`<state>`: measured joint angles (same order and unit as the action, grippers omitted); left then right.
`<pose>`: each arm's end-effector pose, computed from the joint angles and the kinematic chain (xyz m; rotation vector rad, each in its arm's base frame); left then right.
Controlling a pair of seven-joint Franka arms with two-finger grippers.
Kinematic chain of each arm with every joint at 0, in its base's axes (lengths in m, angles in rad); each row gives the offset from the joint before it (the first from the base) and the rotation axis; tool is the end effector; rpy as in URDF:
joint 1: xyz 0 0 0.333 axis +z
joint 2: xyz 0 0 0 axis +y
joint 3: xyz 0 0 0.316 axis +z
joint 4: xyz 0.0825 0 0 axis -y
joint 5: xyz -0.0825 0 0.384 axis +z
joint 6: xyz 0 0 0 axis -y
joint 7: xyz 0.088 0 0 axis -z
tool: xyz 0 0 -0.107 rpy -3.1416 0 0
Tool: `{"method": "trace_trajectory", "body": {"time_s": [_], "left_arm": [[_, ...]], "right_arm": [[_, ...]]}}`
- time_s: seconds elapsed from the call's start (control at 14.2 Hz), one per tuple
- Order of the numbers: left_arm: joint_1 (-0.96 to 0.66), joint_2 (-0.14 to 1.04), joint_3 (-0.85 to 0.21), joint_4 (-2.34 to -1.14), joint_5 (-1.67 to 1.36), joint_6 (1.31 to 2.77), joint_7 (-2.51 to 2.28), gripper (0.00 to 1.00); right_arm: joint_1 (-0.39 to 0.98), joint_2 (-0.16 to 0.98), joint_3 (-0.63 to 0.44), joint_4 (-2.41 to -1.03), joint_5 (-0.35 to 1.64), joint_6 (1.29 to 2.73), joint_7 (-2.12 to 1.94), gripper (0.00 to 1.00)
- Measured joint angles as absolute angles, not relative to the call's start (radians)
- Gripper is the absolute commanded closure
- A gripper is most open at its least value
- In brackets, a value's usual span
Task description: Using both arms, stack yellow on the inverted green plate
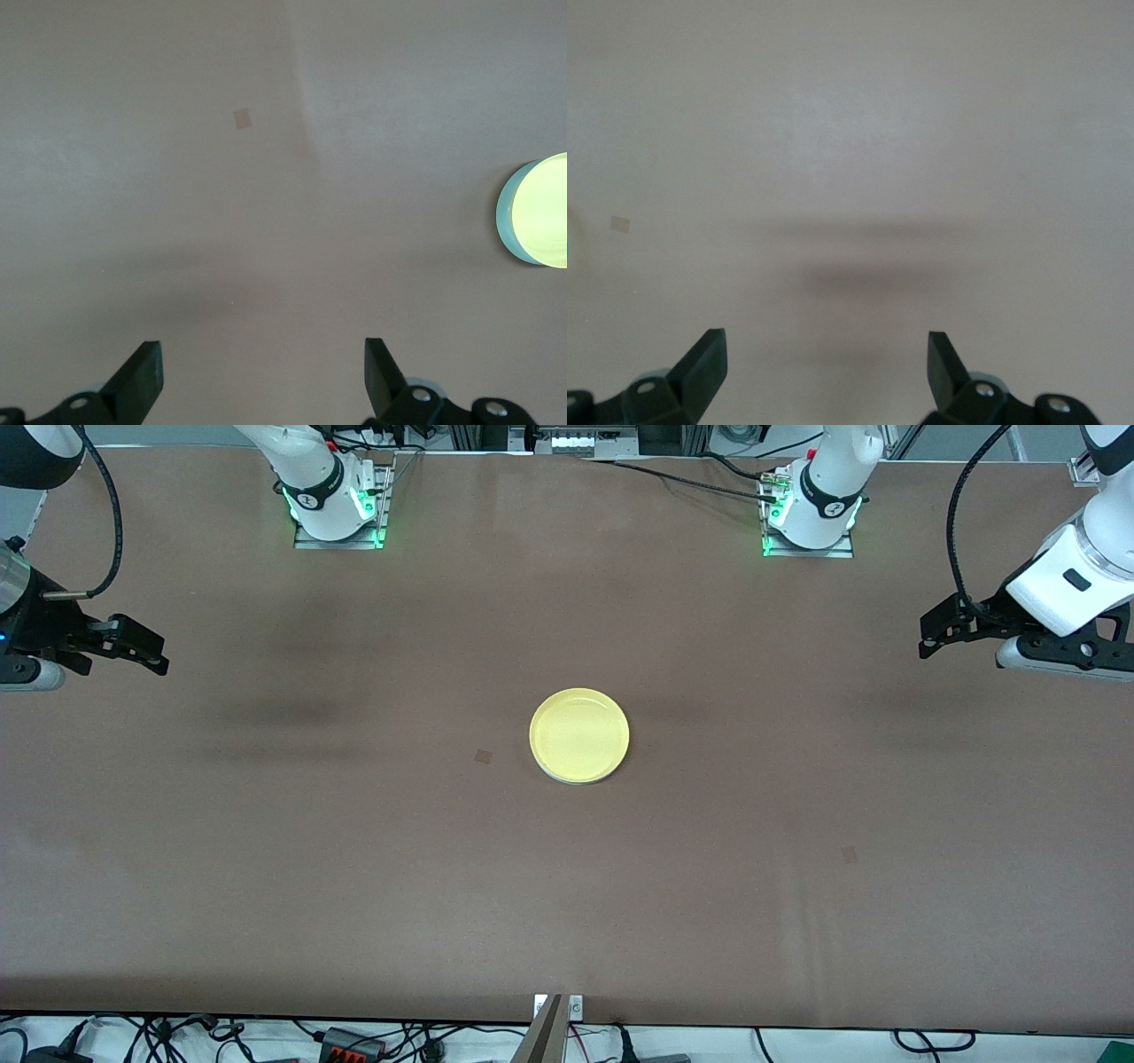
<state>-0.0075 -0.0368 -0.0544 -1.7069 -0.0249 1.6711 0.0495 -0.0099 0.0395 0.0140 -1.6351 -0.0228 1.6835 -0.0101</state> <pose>0.5480 -0.0369 0.5889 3.1142 -0.1697 0.0013 0.5744 0.0000 0.5816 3.1193 0.0260 0.0138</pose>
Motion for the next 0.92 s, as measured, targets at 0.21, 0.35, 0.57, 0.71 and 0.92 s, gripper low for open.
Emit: {"method": "trace_trajectory", "body": {"time_s": [0.21,0.35,0.57,0.71,0.92], "left_arm": [[-0.008,-0.037,-0.054,-1.707,-0.025,1.671,0.05,0.0],[-0.008,-0.037,-0.054,-1.707,-0.025,1.671,0.05,0.0],[-0.008,-0.037,-0.055,-1.707,-0.025,1.671,0.05,0.0],[-0.008,-0.037,-0.055,-1.707,-0.025,1.671,0.05,0.0],[-0.008,-0.037,-0.056,-1.705,-0.025,1.671,0.05,0.0]], "right_arm": [[-0.013,0.04,0.013,-1.635,-0.023,1.688,-0.01,0.0],[-0.013,0.04,0.013,-1.635,-0.023,1.688,-0.01,0.0],[-0.013,0.04,0.014,-1.635,-0.023,1.688,-0.01,0.0],[-0.016,0.043,0.014,-1.635,-0.023,1.688,-0.01,0.0],[-0.026,0.043,0.014,-1.635,-0.023,1.688,-0.011,0.0]]}}
